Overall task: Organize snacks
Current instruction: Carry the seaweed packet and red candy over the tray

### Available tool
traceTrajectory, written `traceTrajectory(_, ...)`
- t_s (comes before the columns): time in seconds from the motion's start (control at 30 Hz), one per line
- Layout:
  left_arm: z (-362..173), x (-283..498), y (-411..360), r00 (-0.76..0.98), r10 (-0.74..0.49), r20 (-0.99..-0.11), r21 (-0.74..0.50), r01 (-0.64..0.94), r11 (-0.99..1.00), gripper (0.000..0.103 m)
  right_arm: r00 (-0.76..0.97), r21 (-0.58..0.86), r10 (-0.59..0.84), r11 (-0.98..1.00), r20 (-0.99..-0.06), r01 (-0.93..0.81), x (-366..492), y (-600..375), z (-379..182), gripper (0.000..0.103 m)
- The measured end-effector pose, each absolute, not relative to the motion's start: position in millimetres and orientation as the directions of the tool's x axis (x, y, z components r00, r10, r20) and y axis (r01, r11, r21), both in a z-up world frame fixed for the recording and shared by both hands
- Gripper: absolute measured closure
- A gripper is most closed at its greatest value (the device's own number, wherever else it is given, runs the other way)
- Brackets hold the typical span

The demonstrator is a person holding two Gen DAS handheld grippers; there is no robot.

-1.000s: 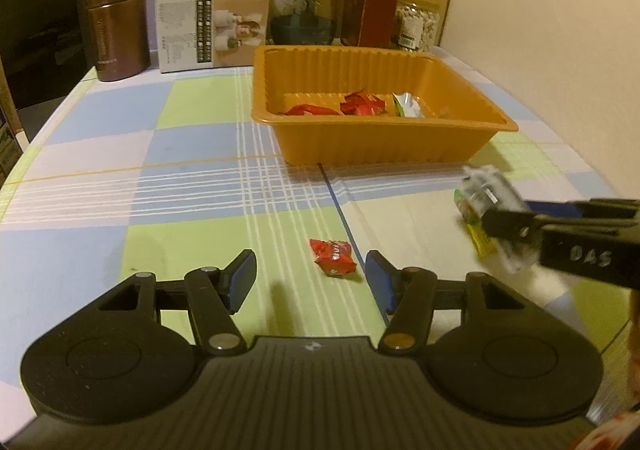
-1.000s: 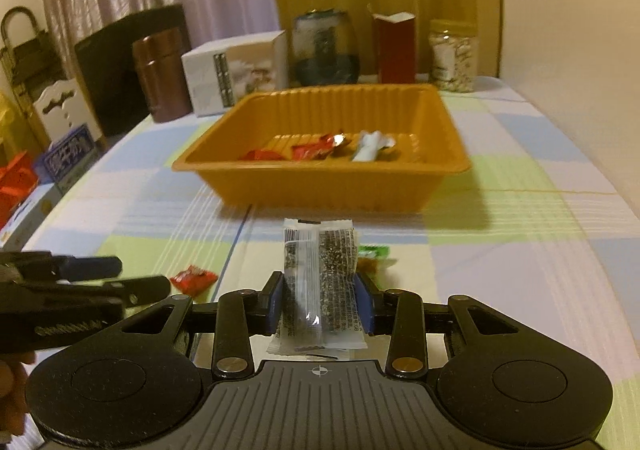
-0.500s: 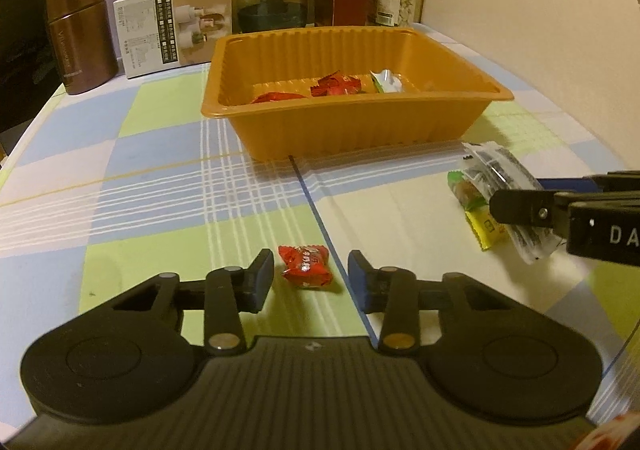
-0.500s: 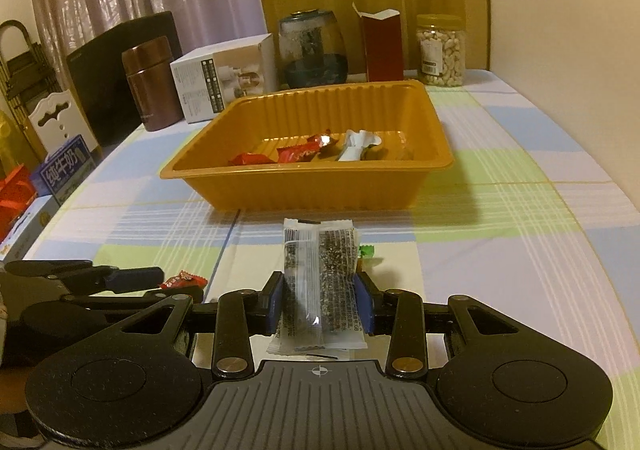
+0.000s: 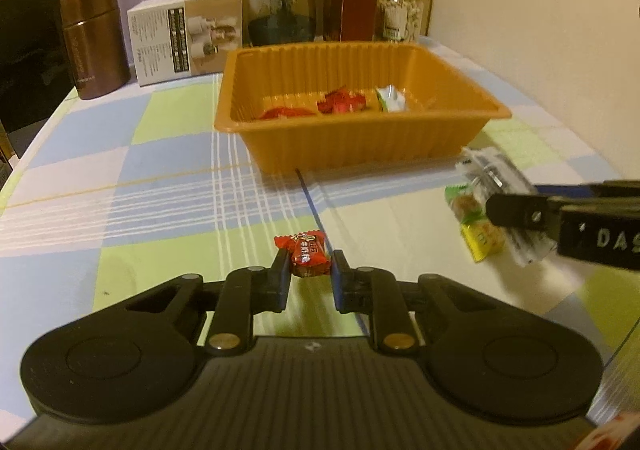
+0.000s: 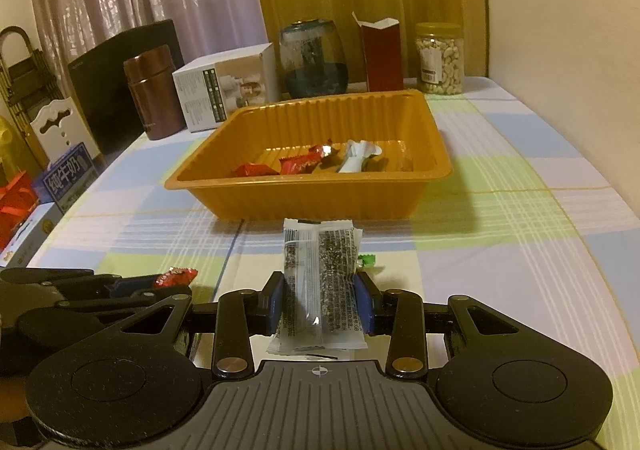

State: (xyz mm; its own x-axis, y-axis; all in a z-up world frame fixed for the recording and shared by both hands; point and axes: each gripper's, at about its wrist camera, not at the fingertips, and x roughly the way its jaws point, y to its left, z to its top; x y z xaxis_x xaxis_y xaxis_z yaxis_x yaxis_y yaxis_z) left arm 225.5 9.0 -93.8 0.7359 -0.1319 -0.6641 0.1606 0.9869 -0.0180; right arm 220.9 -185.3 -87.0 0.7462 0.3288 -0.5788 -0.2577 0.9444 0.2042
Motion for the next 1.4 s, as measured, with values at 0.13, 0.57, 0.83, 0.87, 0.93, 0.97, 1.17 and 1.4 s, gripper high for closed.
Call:
traceTrajectory(0.13,-80.6,221.8,7.9,0.751,-0.154,-0.642,-0.047,0.162,0.986,0.085,0.756,0.204,0.330,0.944,-0.565,-0.260,218.1,-185.1,-81.8,0.065)
traceTrajectory(0.57,-42.3,226.4,-0.6,0.791,-0.198,-0.579,-0.077,0.189,0.979,0.085,0.802,0.197,0.317,0.948,-0.507,-0.250,220.7,-189.4,-56.0,0.065)
traceTrajectory(0.83,-26.1,244.1,-3.4,0.809,-0.214,-0.547,-0.075,0.207,0.975,0.085,0.821,0.185,0.312,0.950,-0.478,-0.253,231.8,-193.3,-42.1,0.065)
traceTrajectory(0.87,-24.7,247.5,-2.5,0.810,-0.216,-0.545,-0.079,0.207,0.975,0.085,0.824,0.185,0.310,0.950,-0.474,-0.252,233.5,-193.8,-40.8,0.065)
traceTrajectory(0.93,-21.8,255.6,-0.5,0.814,-0.214,-0.539,-0.078,0.205,0.976,0.085,0.827,0.186,0.308,0.951,-0.471,-0.248,237.8,-195.7,-38.5,0.065)
traceTrajectory(0.97,-20.4,259.6,0.4,0.817,-0.212,-0.536,-0.077,0.203,0.976,0.085,0.829,0.188,0.307,0.951,-0.468,-0.247,240.2,-196.6,-37.2,0.065)
traceTrajectory(1.17,-16.5,282.1,7.2,0.823,-0.208,-0.528,-0.088,0.191,0.978,0.085,0.841,0.186,0.296,0.954,-0.453,-0.235,258.1,-200.2,-29.3,0.065)
traceTrajectory(1.4,-16.4,307.1,8.8,0.827,-0.206,-0.523,-0.086,0.189,0.978,0.085,0.851,0.206,0.280,0.956,-0.444,-0.207,291.6,-203.6,-23.0,0.065)
